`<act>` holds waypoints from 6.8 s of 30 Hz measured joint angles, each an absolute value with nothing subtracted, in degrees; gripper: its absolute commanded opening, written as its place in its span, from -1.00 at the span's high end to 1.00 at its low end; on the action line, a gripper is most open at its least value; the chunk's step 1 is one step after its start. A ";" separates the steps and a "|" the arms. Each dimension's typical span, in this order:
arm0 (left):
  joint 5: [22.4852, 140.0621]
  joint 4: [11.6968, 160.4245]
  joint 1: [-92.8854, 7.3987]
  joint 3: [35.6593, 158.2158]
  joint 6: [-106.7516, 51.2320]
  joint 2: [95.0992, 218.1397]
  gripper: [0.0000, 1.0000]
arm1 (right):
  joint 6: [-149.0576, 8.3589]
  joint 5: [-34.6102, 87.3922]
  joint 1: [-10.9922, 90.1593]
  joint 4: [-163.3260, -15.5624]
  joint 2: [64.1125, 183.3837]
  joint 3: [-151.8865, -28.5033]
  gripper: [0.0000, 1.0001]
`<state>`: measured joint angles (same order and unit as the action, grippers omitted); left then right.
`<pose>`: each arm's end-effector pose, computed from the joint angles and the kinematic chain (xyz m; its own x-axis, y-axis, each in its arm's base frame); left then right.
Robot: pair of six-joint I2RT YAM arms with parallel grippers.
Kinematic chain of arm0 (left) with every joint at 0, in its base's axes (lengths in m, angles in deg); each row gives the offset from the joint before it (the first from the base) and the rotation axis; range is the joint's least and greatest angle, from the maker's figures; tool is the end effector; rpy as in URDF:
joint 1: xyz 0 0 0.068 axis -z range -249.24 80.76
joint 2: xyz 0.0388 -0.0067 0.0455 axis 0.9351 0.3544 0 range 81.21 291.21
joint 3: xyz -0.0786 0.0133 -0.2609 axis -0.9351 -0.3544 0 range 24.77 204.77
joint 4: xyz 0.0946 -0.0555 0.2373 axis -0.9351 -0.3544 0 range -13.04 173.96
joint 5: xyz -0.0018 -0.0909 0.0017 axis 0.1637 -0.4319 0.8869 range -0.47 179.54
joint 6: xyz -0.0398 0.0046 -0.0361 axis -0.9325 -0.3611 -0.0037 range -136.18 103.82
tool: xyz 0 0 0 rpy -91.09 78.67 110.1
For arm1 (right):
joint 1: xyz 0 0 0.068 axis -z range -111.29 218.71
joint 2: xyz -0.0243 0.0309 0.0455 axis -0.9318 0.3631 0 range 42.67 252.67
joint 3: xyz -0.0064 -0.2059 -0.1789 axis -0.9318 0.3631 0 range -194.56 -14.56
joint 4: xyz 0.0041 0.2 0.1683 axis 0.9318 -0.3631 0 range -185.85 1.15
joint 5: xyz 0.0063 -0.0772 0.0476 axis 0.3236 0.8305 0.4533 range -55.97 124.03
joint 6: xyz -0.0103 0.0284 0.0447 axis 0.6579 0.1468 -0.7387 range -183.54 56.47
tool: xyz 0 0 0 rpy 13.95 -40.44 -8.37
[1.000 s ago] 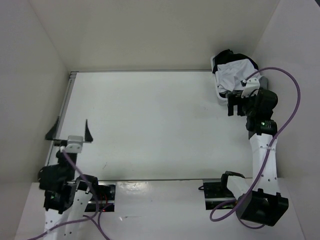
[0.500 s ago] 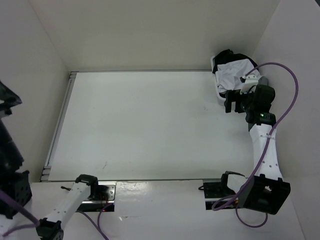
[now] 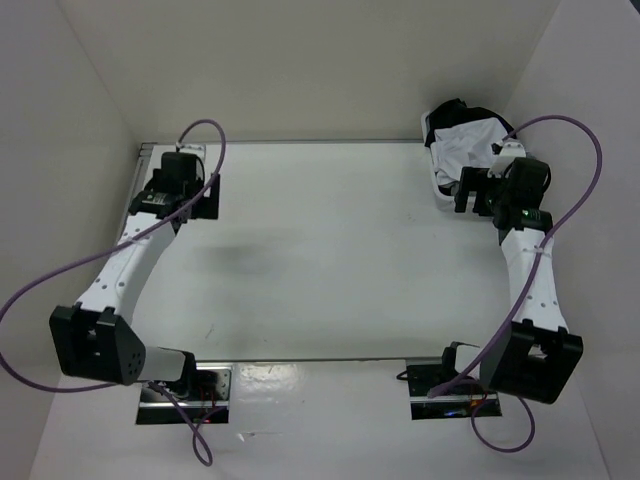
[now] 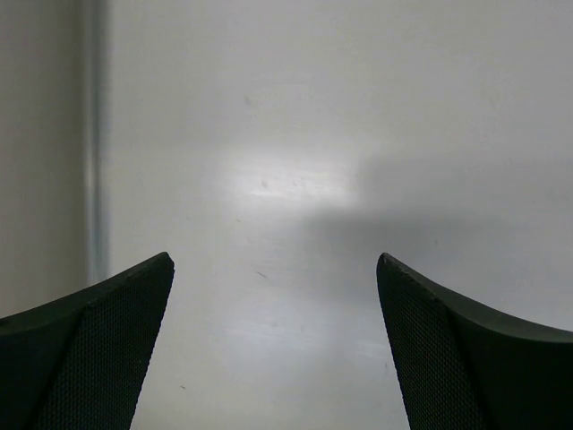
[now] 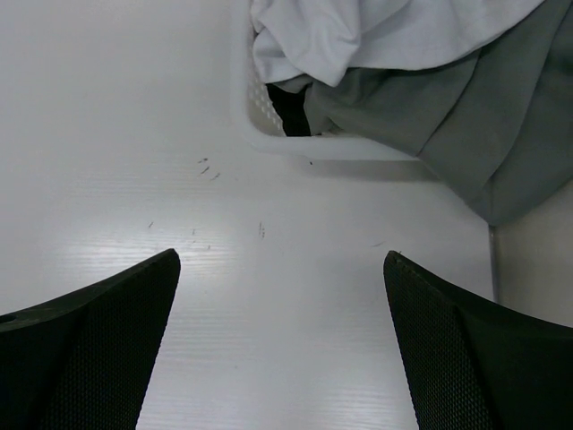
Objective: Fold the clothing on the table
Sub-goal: Grab the skirt from the pile, then move the skirt to the center of the board, then flatten the skirt out
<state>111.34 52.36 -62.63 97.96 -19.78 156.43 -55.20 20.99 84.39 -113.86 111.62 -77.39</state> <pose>0.2883 -0.0200 0.3607 -0.5363 0.0035 -0.8440 -0.2344 0.9600 0.1530 0.2604 -0.0648 0.3372 -0.5037 -0.0052 -0.8638 0.0044 1.0000 -0.0086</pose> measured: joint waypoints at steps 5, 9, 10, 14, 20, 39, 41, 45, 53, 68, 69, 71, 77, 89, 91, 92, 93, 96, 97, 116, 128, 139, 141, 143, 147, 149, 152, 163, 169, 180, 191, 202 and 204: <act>103.25 49.57 -62.63 94.96 -21.76 160.02 -1.00 | -56.49 24.75 84.46 -113.71 119.72 -82.63 -0.97; 100.04 52.28 -63.20 94.94 -22.20 159.32 -1.00 | -57.12 28.14 84.48 -112.84 129.43 -89.37 -0.94; 99.58 52.38 -63.55 94.94 -22.18 159.34 -1.00 | -57.23 28.91 84.48 -112.33 131.88 -90.72 -0.90; 96.54 53.32 -65.87 93.93 -21.98 158.60 -1.00 | -57.71 30.74 84.48 -112.16 140.79 -95.70 -0.84; 94.27 54.42 -67.09 90.61 -20.87 155.21 -1.00 | -57.73 33.82 82.99 -111.77 148.82 -101.82 -0.82; 93.70 55.71 -67.07 90.42 -20.54 155.28 -1.00 | -56.27 39.73 77.07 -107.18 158.85 -106.90 0.10; 93.70 55.71 -67.07 90.37 -20.54 155.28 -1.00 | -56.05 39.64 77.20 -107.26 159.63 -107.84 0.73; 93.63 55.71 -67.07 90.37 -20.52 155.28 -1.00 | -56.42 39.77 77.70 -107.48 159.63 -109.87 1.00; 93.20 55.73 -67.07 90.37 -19.40 155.28 -1.00 | -56.44 37.65 77.51 -111.37 148.68 -109.45 1.00; 91.99 56.10 -67.07 90.00 -19.25 155.28 -1.00 | -52.42 30.31 56.11 -116.95 112.18 -98.81 -0.97; 91.84 56.12 -67.07 90.00 -19.23 155.28 -1.00 | -52.33 30.61 56.09 -116.79 111.44 -96.84 -0.97; 91.36 56.12 -67.07 90.00 -19.14 155.28 -1.00 | -52.29 32.69 56.09 -116.90 110.54 -93.15 -0.97; 88.23 56.06 -67.07 90.00 -17.74 155.36 -0.95 | -52.95 43.79 56.96 -117.23 116.71 -89.48 -0.97; 77.98 51.55 -67.07 90.02 -13.11 159.84 -1.00 | -48.27 40.18 42.30 -120.25 120.01 -88.16 -0.97; 78.79 51.34 -67.11 90.02 -13.26 159.38 -1.00 | -47.04 39.99 39.26 -120.05 123.22 -91.11 -0.97; 78.97 51.38 -67.26 90.02 -13.35 158.82 -1.00 | -46.02 40.01 38.03 -119.48 125.65 -92.73 -0.97; 79.08 51.36 -67.59 90.02 -13.44 158.03 -1.00 | -45.27 40.12 37.38 -118.87 127.77 -93.61 -0.97; 78.53 50.83 -70.37 90.02 -13.61 154.25 -1.00 | -42.41 41.23 36.39 -117.60 135.61 -95.51 -0.97; 78.14 50.48 -71.64 90.02 -13.61 152.74 -1.00 | -41.32 41.52 36.35 -117.34 138.21 -95.57 -0.97; 75.27 51.18 -76.99 84.38 -13.52 138.82 -1.00 | -24.12 31.20 40.09 -112.05 158.43 -105.17 -0.89; 75.27 51.38 -76.99 84.36 -13.52 141.11 -1.00 | -19.92 27.46 40.11 -113.16 169.19 -111.62 -0.76; 75.03 51.40 -76.99 84.36 -13.52 141.94 -1.00 | -18.63 25.08 40.96 -115.11 172.95 -116.82 -0.22; 75.01 51.42 -76.99 84.36 -13.52 141.94 -1.00 | -18.63 24.88 41.03 -115.24 173.75 -118.04 -0.19; 74.79 51.40 -76.99 84.36 -13.50 141.96 -1.00 | -18.65 24.54 41.16 -115.39 174.17 -118.59 -0.13; 74.57 51.42 -76.99 84.36 -13.42 141.99 -1.00 | -18.45 24.40 41.36 -115.59 174.50 -118.96 0.55; 74.51 51.42 -76.99 84.36 -13.42 142.10 -1.00 | -18.83 24.58 41.49 -115.59 174.69 -119.22 0.57; 74.22 51.40 -76.99 84.36 -13.39 142.29 -1.00 | -19.18 24.56 41.60 -115.66 174.69 -119.35 0.63; 70.88 51.42 -76.99 84.36 -13.39 142.36 -1.00 | -26.45 21.78 41.16 -120.55 158.76 -118.09 0.63; 68.48 52.25 -76.99 83.20 -13.39 139.47 -1.00 | -31.39 20.56 35.04 -120.84 141.56 -118.20 0.61; 63.60 59.03 -76.99 77.21 -15.10 125.90 -1.00 | -35.59 22.81 20.26 -124.03 134.70 -116.16 0.56; 42.90 63.82 -76.97 72.43 -8.80 132.57 -0.98 | -36.71 23.81 20.33 -125.14 129.84 -117.30 0.56; 41.74 62.77 -73.78 71.53 -3.12 131.74 -1.00 | -35.59 28.58 20.18 -121.32 125.60 -105.89 -0.90; 48.41 62.92 -74.32 72.58 -7.56 129.97 -1.00 | -34.13 31.20 19.24 -119.77 125.71 -100.54 -0.90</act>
